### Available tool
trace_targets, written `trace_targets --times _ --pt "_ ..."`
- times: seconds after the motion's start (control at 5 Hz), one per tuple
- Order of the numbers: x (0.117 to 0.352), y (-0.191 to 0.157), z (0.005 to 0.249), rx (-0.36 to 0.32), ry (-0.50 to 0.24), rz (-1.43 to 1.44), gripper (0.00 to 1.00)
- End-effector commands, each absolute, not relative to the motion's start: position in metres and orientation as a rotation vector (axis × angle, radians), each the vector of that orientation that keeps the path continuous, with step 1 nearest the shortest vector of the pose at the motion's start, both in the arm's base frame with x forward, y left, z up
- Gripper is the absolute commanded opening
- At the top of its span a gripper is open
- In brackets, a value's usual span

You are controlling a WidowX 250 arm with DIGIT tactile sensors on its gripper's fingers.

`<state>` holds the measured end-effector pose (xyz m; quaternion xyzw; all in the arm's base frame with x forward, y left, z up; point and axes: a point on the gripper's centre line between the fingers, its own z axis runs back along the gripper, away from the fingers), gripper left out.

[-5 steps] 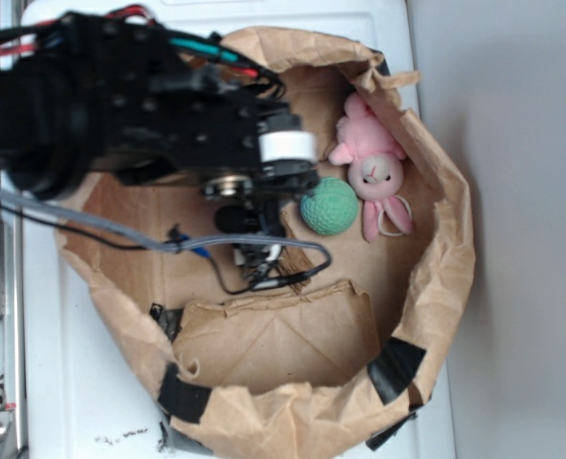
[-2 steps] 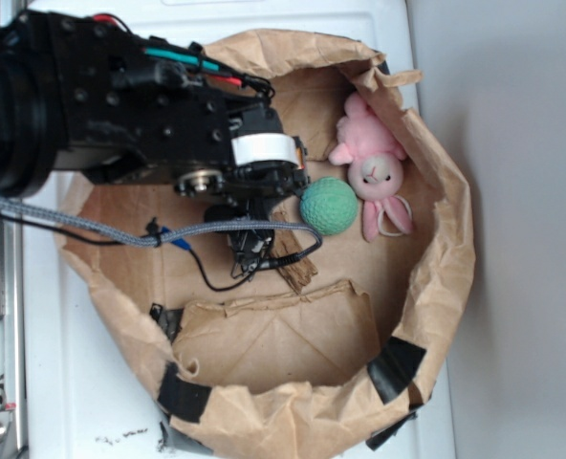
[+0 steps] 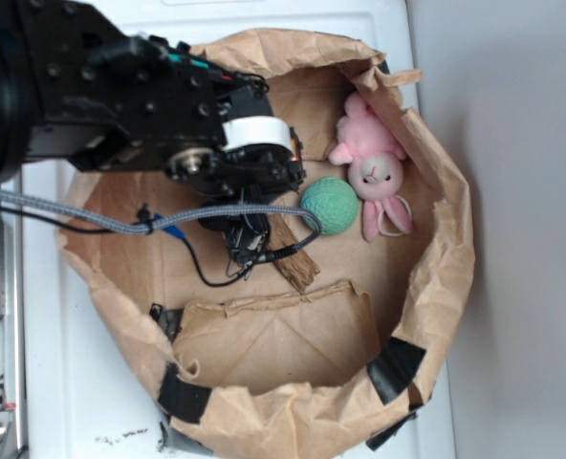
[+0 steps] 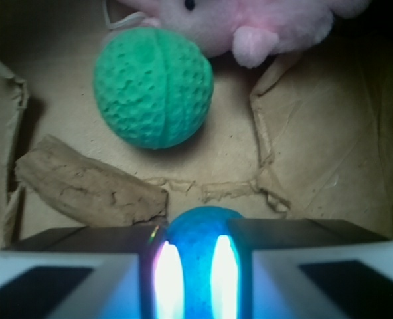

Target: Grab the blue ball.

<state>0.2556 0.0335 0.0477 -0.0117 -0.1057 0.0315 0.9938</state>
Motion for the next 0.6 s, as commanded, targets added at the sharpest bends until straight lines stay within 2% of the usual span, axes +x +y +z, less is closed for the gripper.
trace_targets --times 0.0,0.2,0.4 --pt "0.27 0.032 0.156 -0.113 -0.199 0.19 0.0" --pt "0.266 0.036 0.171 -0.14 -0.176 0.165 0.0" --pt "0.261 0.036 0.173 -0.136 -0.189 0.167 0.0"
